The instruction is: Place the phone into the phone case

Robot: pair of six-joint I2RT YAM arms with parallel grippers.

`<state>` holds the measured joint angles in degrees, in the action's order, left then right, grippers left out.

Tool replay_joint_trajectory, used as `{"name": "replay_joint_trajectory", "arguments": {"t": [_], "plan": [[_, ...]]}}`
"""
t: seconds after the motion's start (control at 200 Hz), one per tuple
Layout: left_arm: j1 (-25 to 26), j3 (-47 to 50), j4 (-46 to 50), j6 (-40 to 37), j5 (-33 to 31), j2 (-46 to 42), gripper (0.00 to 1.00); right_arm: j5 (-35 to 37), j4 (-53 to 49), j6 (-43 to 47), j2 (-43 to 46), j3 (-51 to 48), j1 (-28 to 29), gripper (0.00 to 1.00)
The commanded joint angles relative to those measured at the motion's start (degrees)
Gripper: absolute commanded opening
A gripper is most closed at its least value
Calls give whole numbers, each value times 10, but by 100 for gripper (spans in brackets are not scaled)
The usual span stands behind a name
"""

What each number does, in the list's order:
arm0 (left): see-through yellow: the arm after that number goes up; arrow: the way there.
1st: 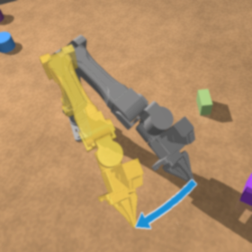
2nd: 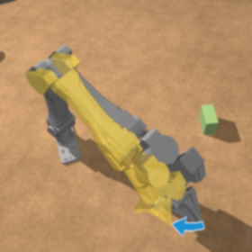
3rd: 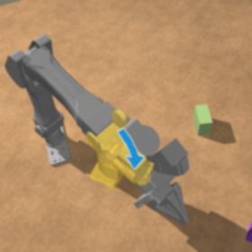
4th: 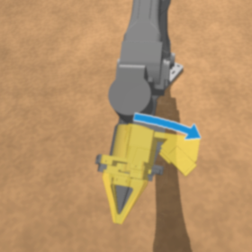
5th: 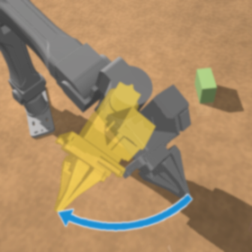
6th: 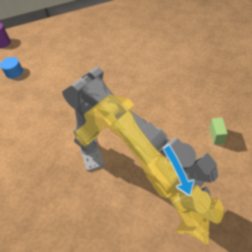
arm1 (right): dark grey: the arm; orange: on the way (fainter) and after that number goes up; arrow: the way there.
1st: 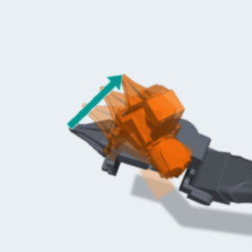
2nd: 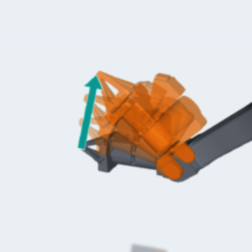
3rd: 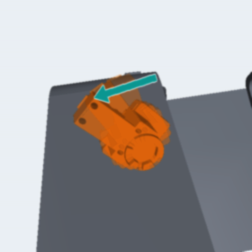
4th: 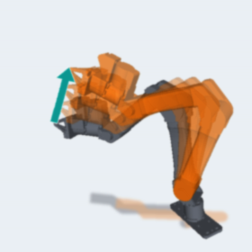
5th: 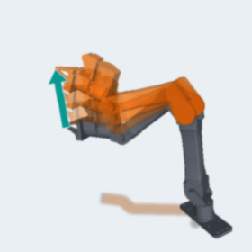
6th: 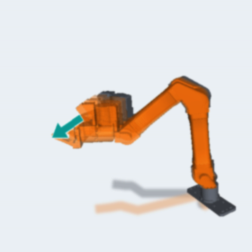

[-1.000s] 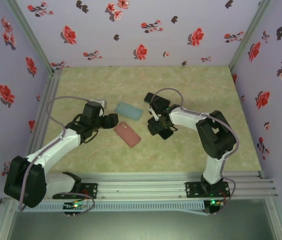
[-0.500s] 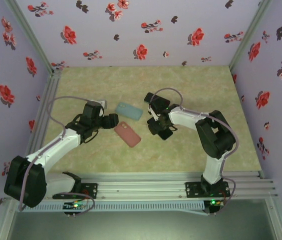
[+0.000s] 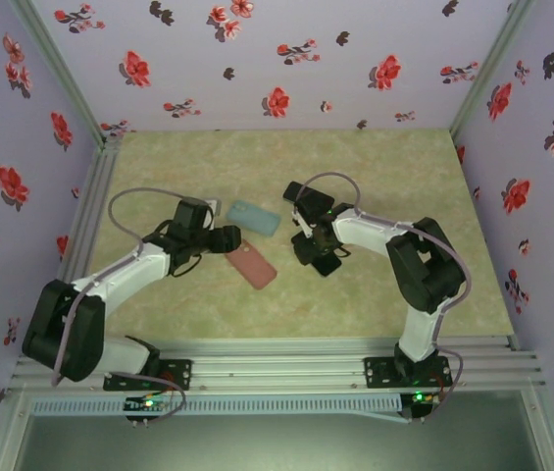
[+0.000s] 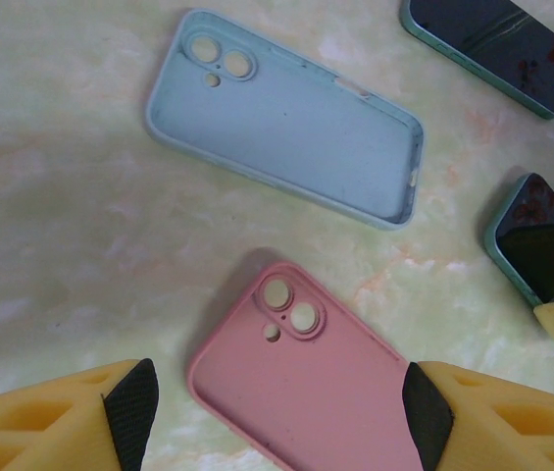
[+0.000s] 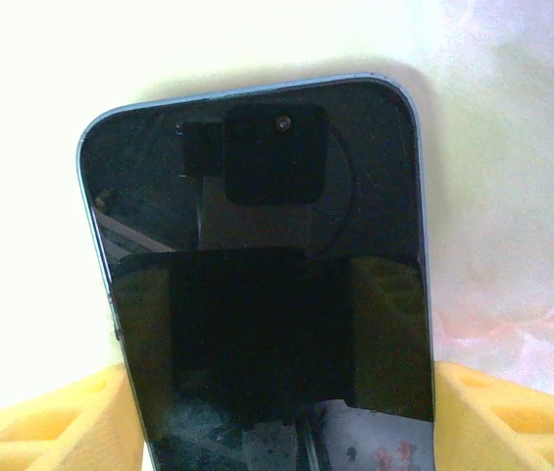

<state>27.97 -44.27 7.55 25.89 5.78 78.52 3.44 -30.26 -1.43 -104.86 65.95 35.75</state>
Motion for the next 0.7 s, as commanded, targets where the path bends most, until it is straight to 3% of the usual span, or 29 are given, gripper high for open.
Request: {"name": "replay_joint_trajectory", "arguments": {"t": [0.0,0.55,0.59,0.69], "plan": [[7,-26,-19,2,18,16,71,-1,-22,-1,27,19,3,67],[17,-77,-52,-15,98,121,57,1,-47,5,51,31,13,65],[17,-80,-51,-16,103,126,57,4,-49,6,50,30,12,66],[18,-79,-57,-13,104,131,57,27,-32,-8,60,16,11,81]]}}
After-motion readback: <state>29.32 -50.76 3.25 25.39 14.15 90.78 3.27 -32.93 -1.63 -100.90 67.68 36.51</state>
